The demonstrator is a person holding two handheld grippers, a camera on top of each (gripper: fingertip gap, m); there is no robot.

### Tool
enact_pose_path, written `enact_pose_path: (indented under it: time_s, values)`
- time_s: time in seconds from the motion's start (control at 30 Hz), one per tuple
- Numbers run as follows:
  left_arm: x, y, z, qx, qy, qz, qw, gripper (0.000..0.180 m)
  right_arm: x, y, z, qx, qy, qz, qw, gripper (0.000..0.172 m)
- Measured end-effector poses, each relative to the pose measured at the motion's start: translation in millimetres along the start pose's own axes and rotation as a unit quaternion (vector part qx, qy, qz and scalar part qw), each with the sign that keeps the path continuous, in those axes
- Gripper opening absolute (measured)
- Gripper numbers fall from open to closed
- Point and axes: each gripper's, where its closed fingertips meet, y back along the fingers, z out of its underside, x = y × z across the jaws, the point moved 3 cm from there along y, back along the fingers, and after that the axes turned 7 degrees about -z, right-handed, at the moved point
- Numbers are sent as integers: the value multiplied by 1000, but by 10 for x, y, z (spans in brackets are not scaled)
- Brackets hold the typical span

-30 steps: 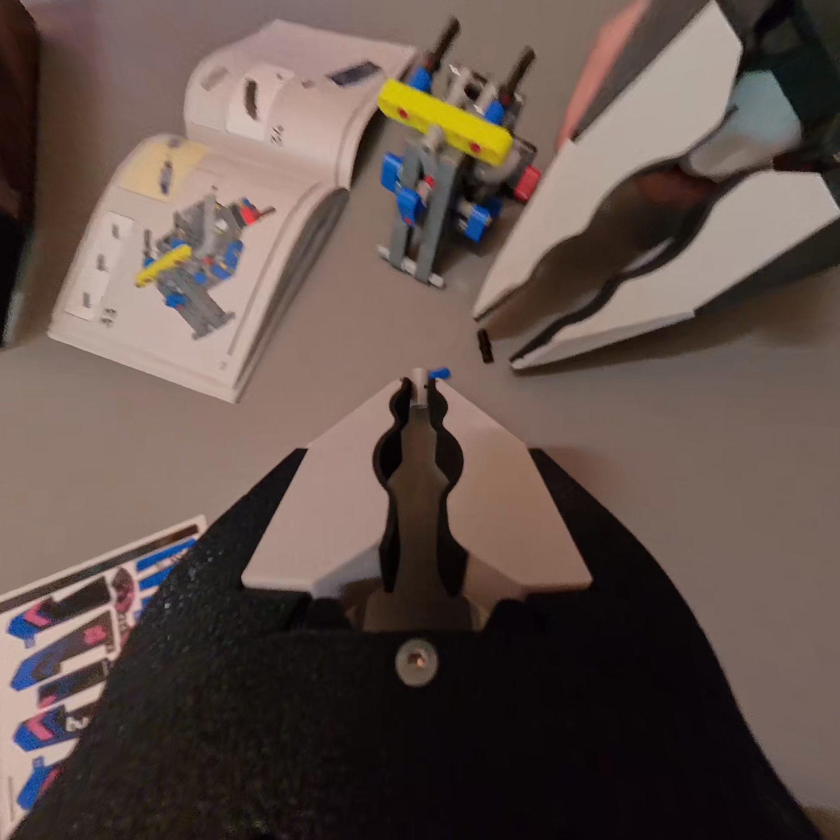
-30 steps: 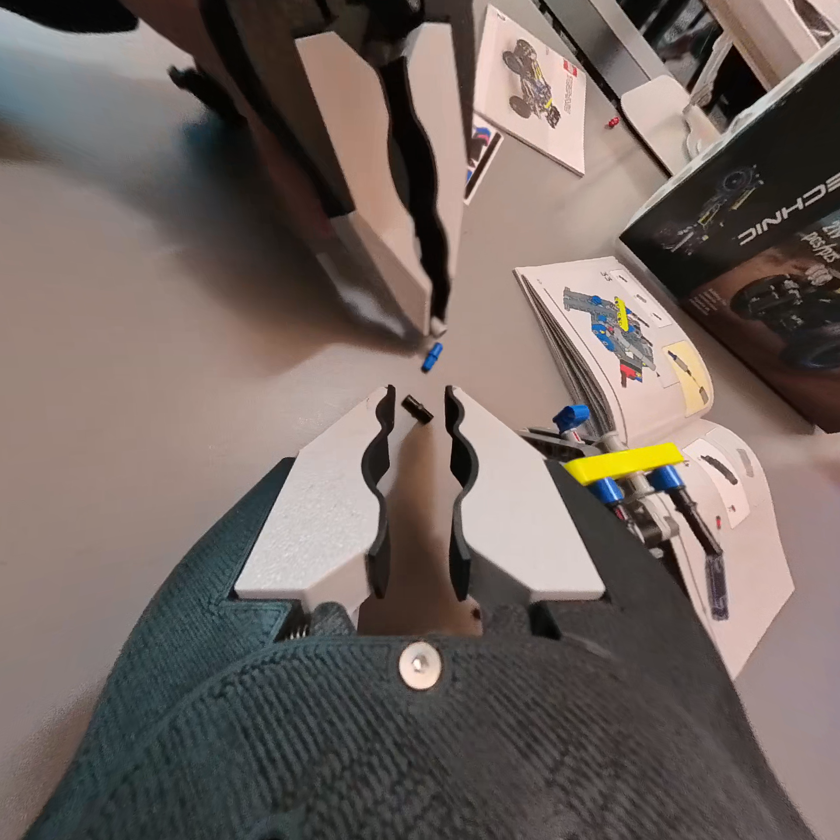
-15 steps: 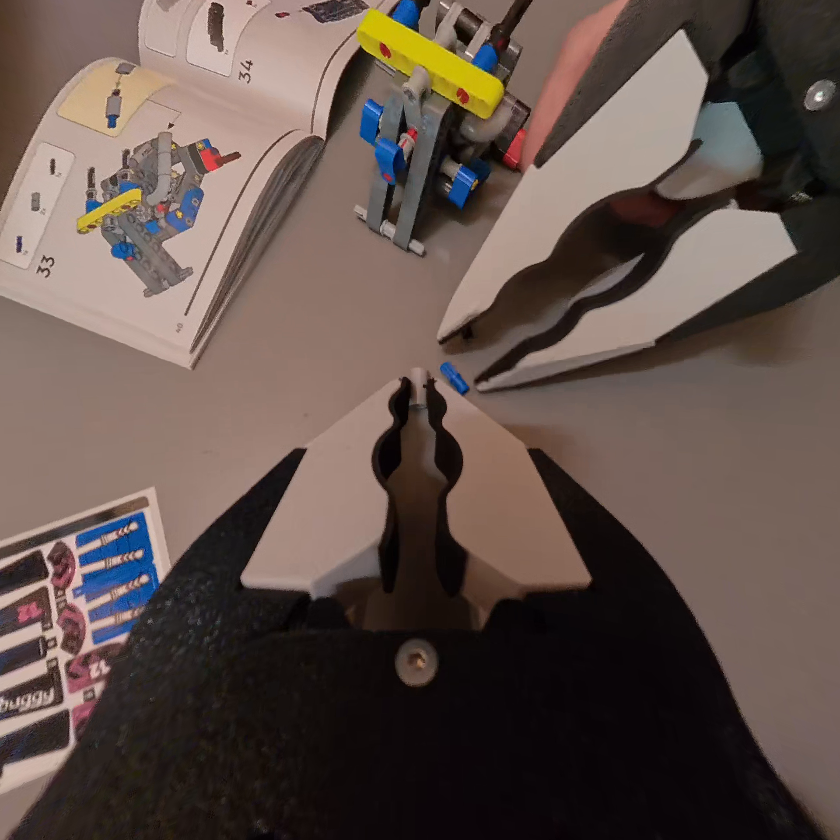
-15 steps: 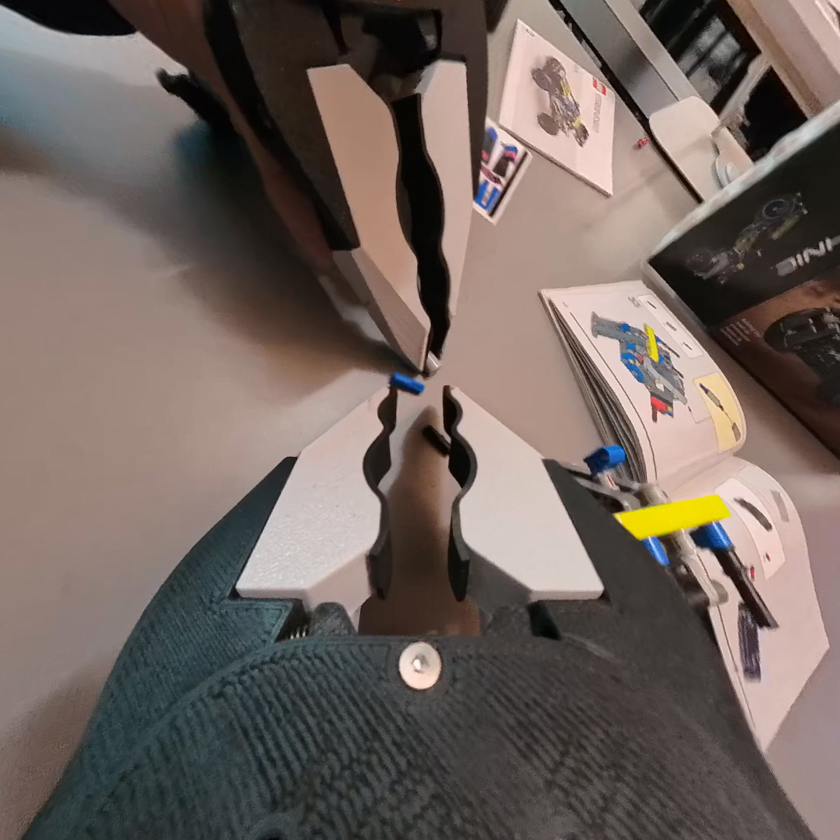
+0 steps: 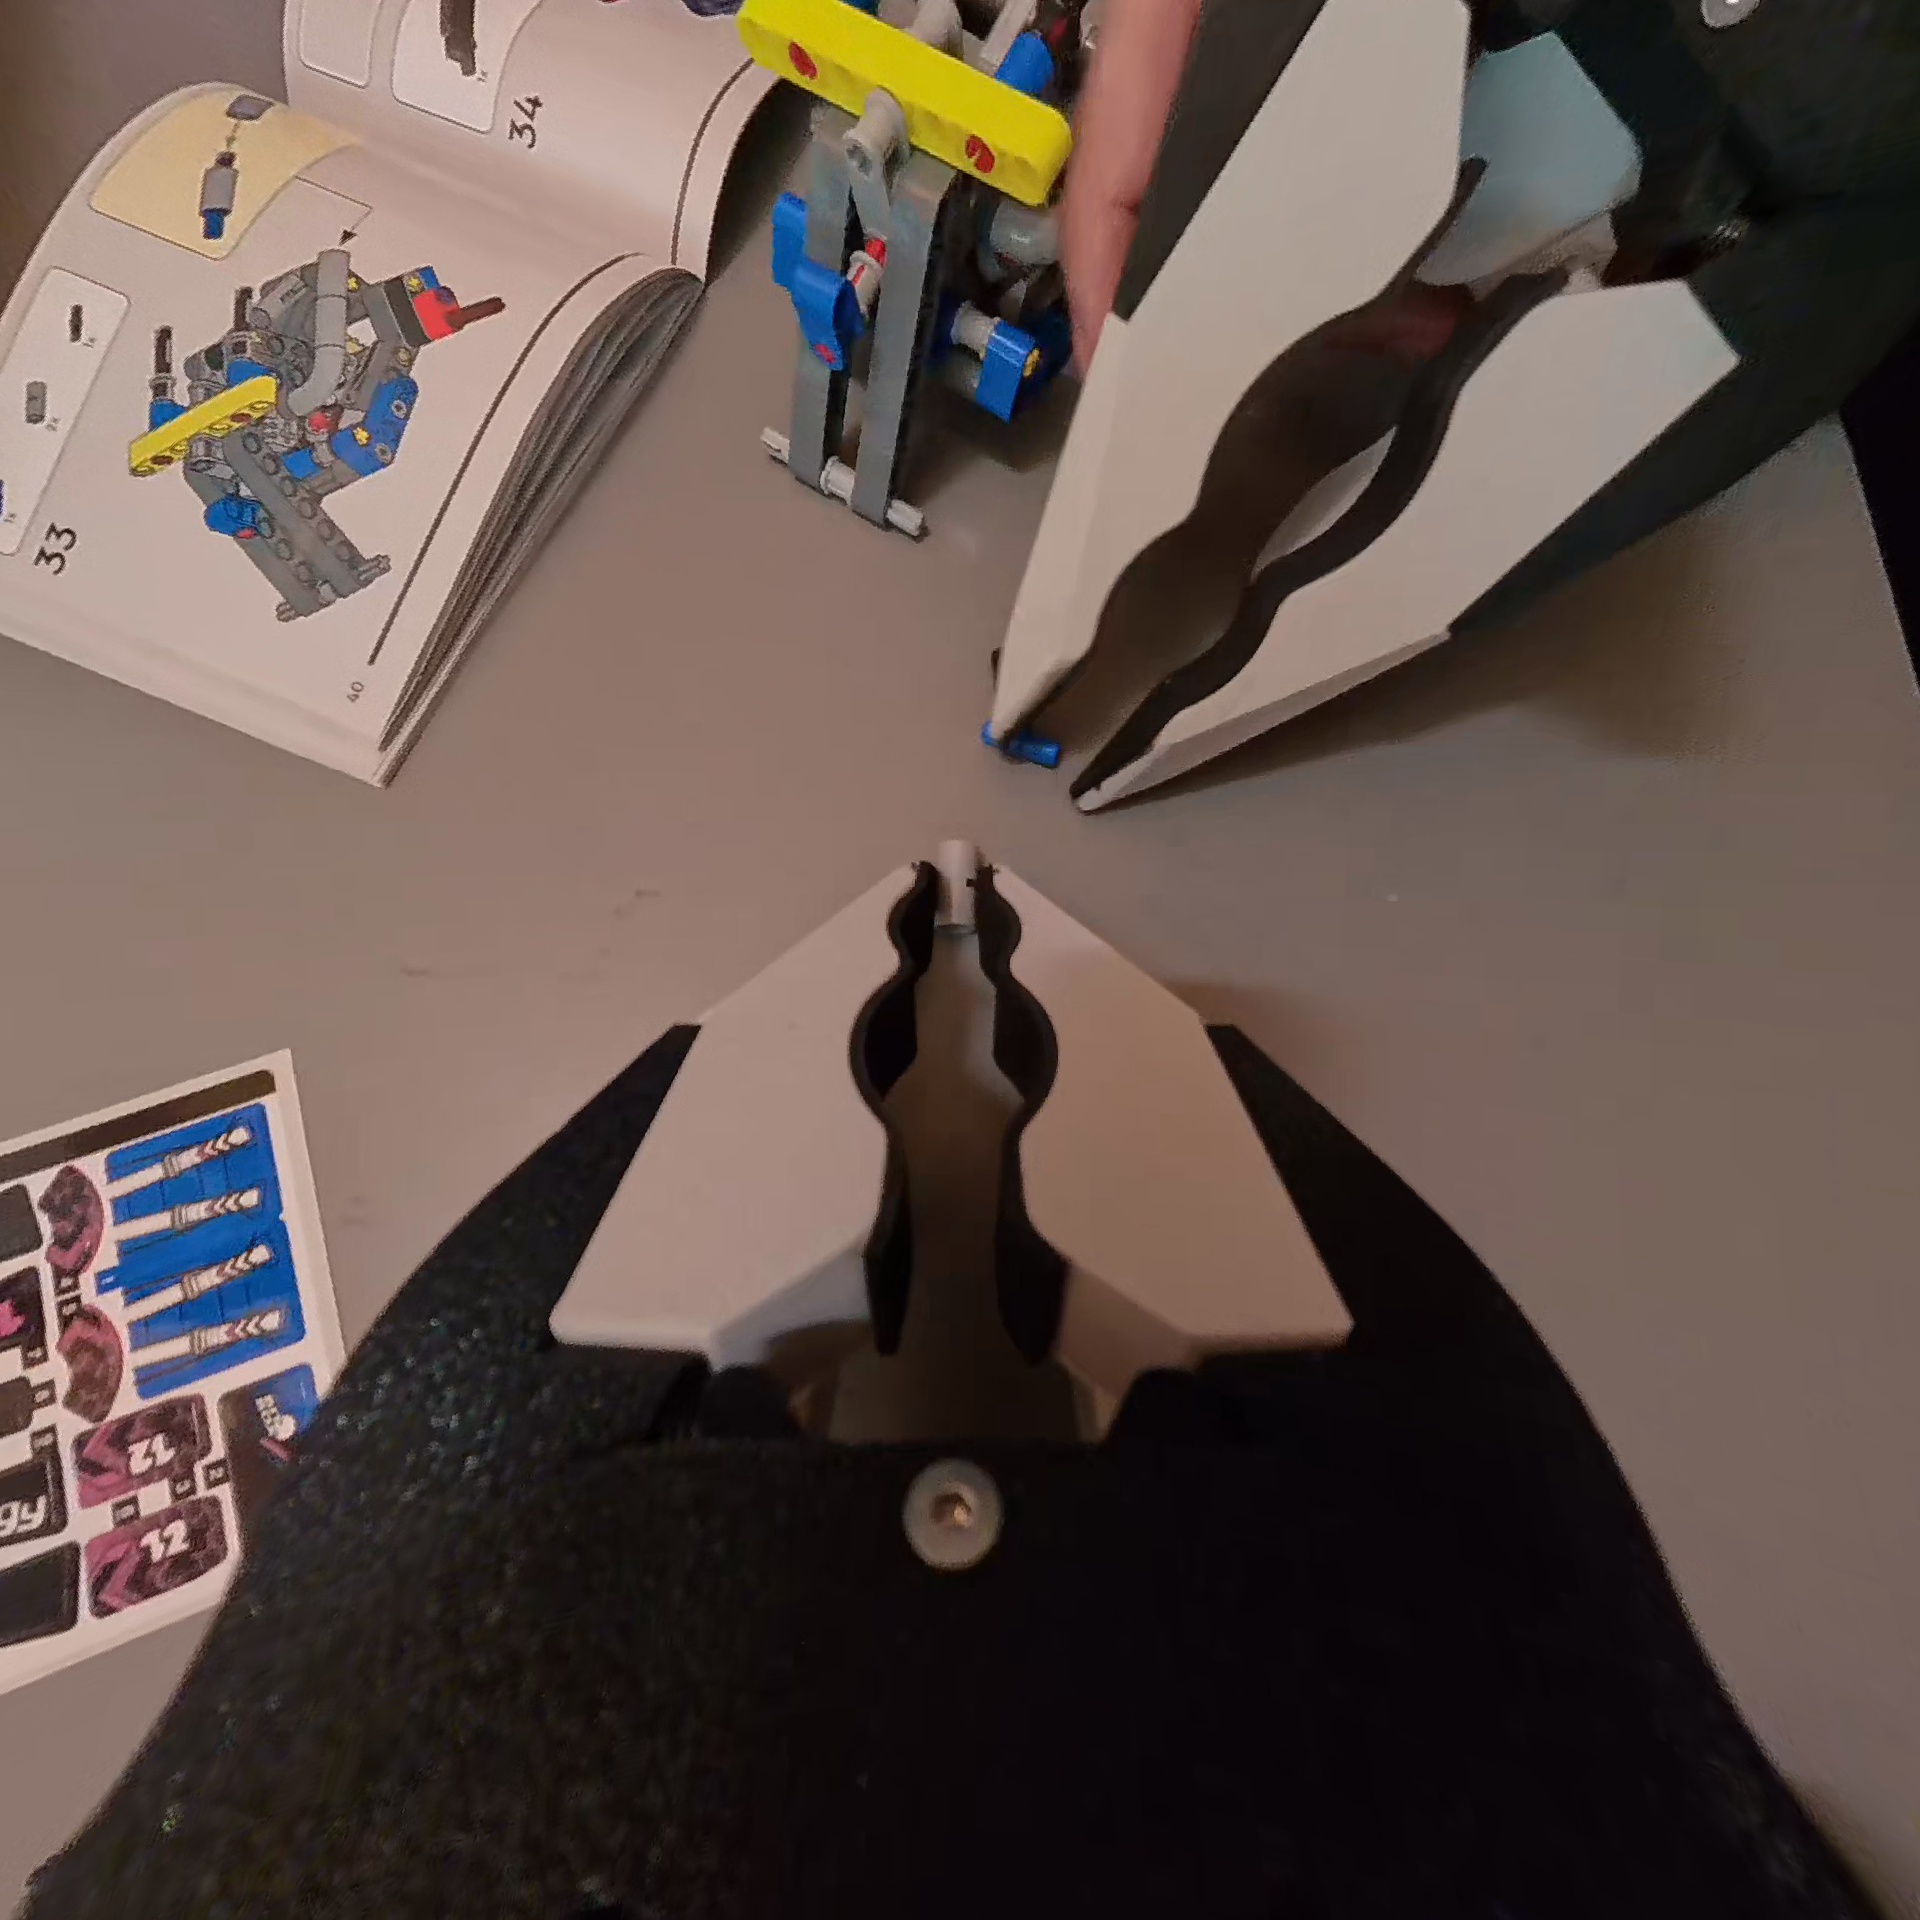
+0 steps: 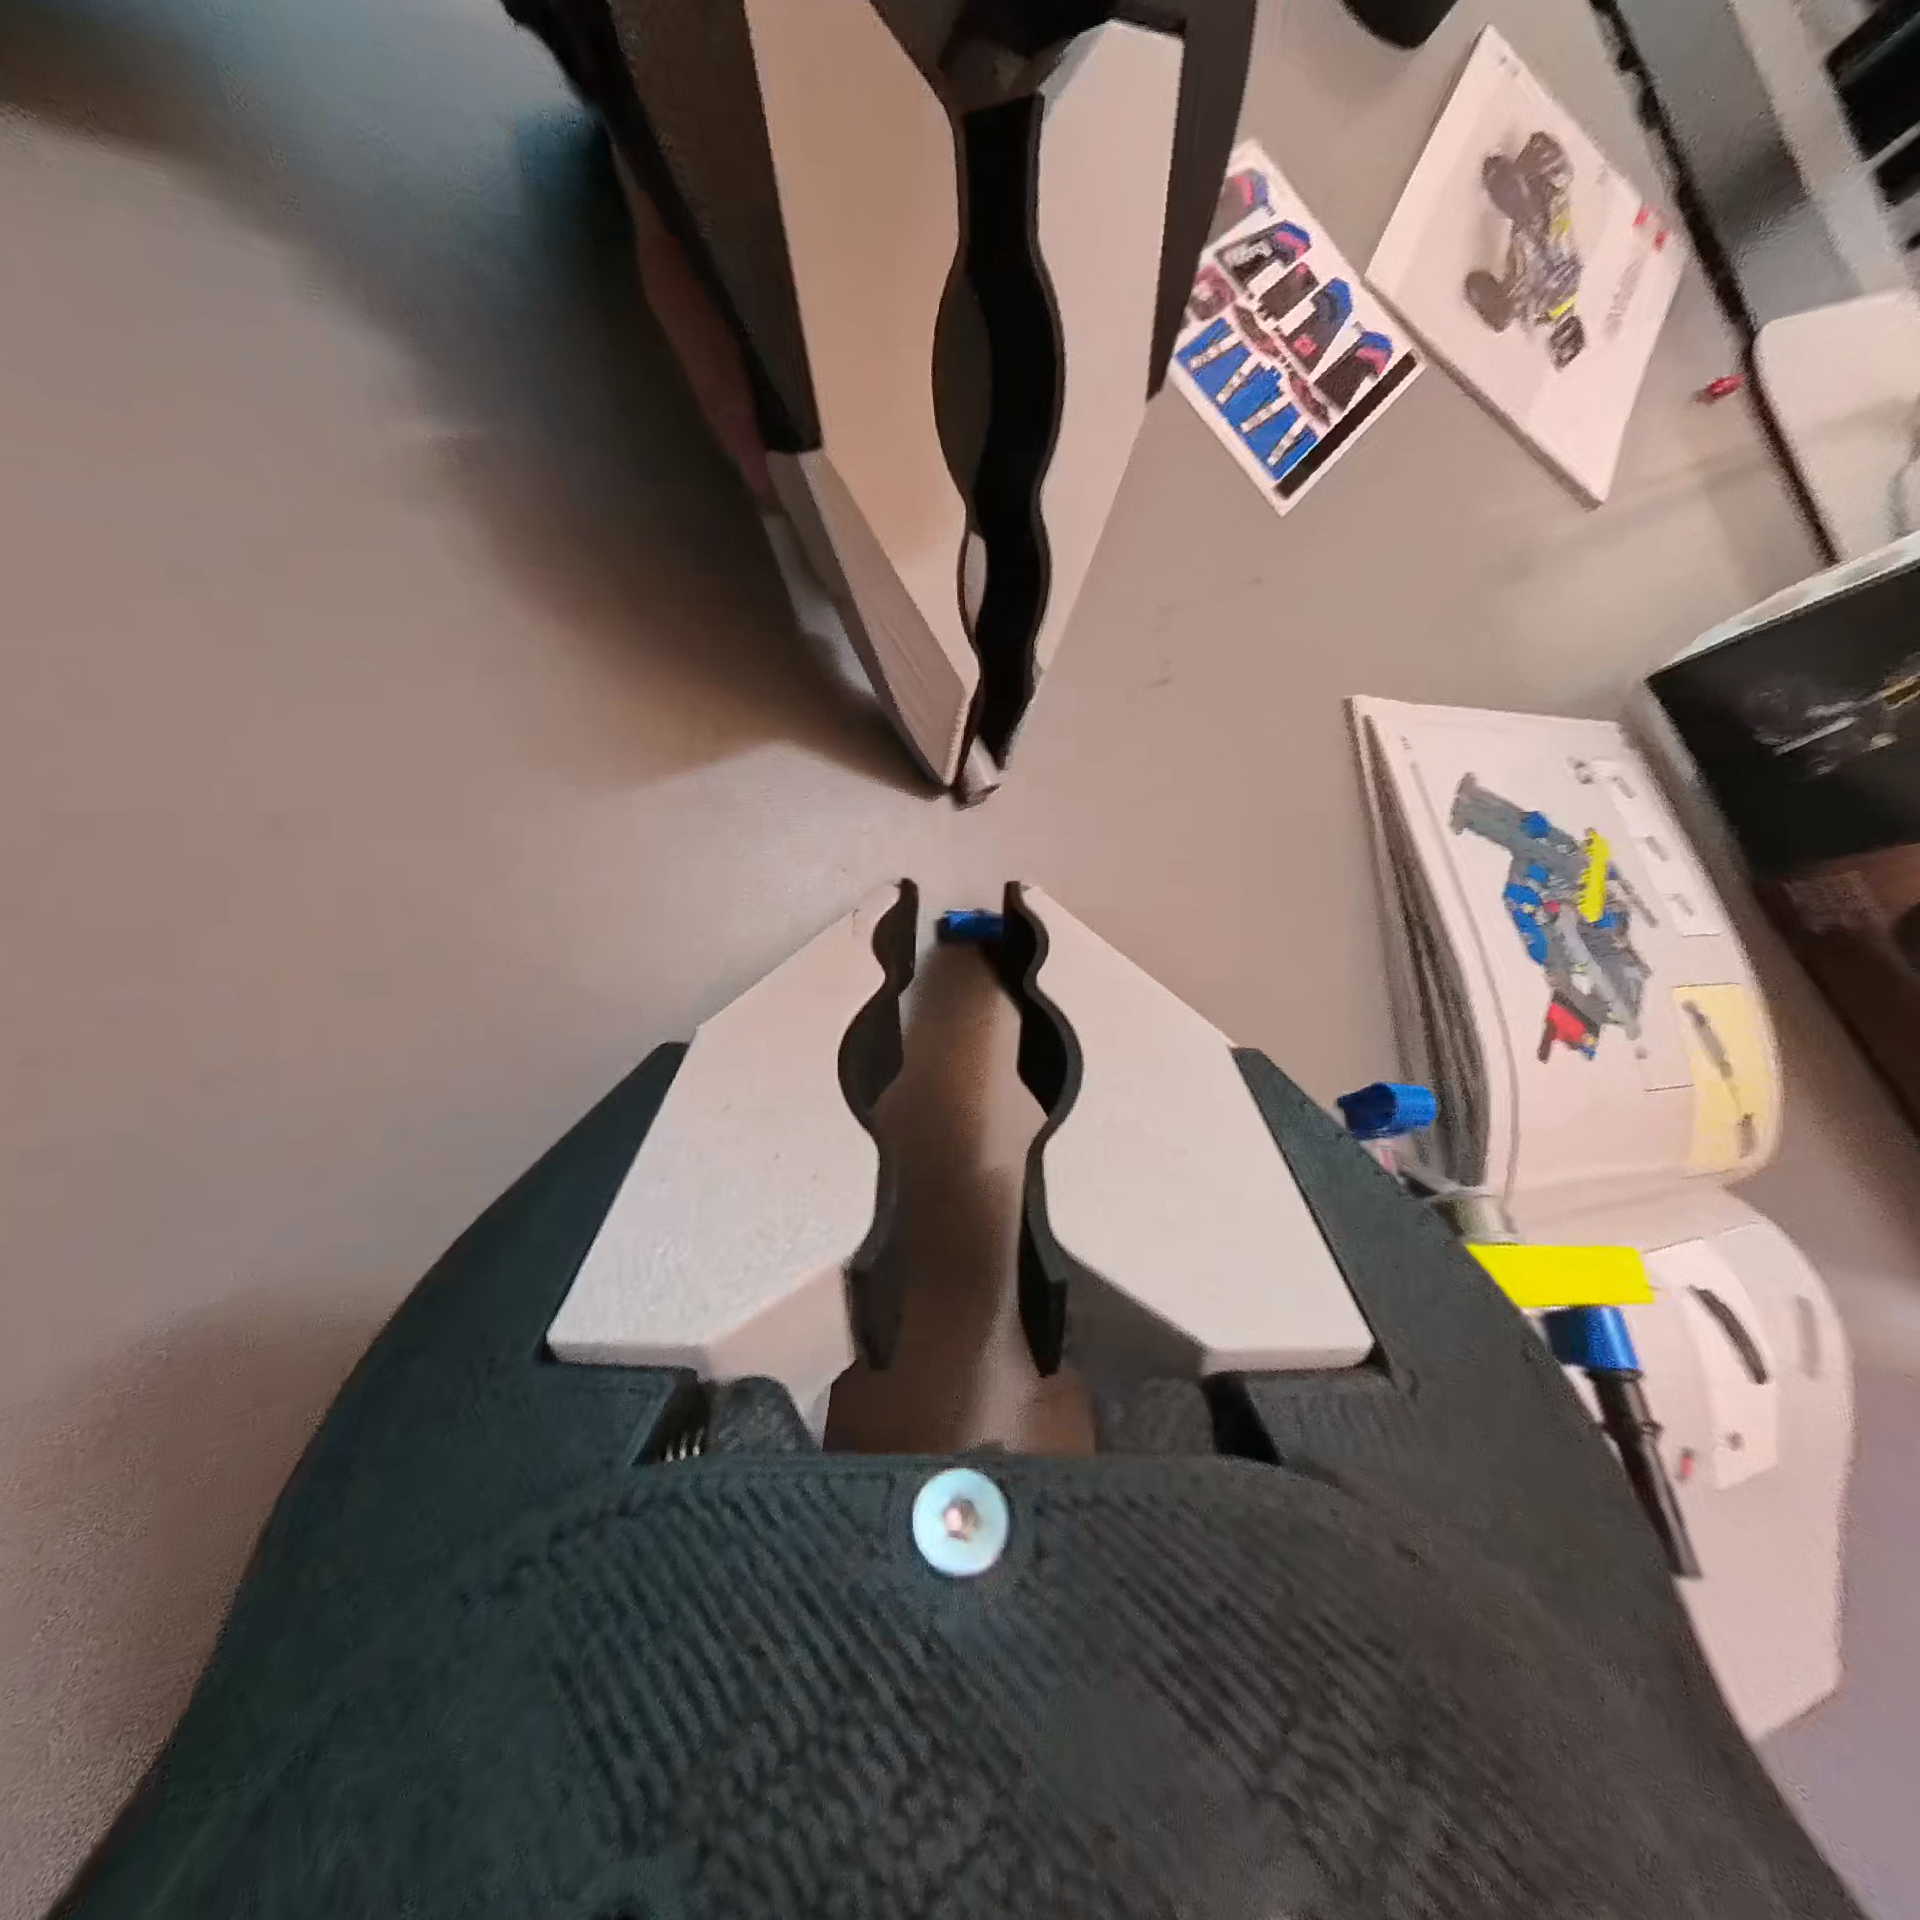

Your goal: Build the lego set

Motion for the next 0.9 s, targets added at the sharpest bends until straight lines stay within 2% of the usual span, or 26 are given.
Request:
enact_pose_path:
  time_s: [0.1, 0.2, 0.27, 0.33, 0.43, 0.63, 0.7, 0.77, 0.9]
  values:
    - [0, -1, 0, 0, 1, 0, 1000, 5, -100, 0, -6, -1, -24, -21, 999, 1]
    - [0, 0, 1, 1, 1, 1, 1000, 5, -165, 11, -8, 4, -39, -2, 999, 0]
    - [1, 1, 3, 1, 1, 1, 1000, 5, -216, 89, -25, 17, -38, -4, 999, 20]
    - [3, 4, 5, 1, -1, 0, 1000, 5, -166, 225, -16, 33, -59, 22, 997, 22]
    - [8, 7, 7, 1, -4, -1, 1000, 5, -165, 315, 95, 32, -87, 20, 996, 25]
    - [24, 7, 8, 1, -11, 4, 1000, 5, -143, 159, 124, 38, -124, 12, 991, 25]
    - [29, 7, 8, 2, -12, 5, 1000, 5, -141, 121, 115, 43, -130, 7, 991, 18]
    - [32, 7, 8, 2, -14, 4, 1000, 5, -147, 102, 113, 42, -133, -2, 990, 3]
    - [46, 11, 12, 2, -19, 0, 1000, 5, -183, 83, 85, 39, -111, -5, 993, 0]
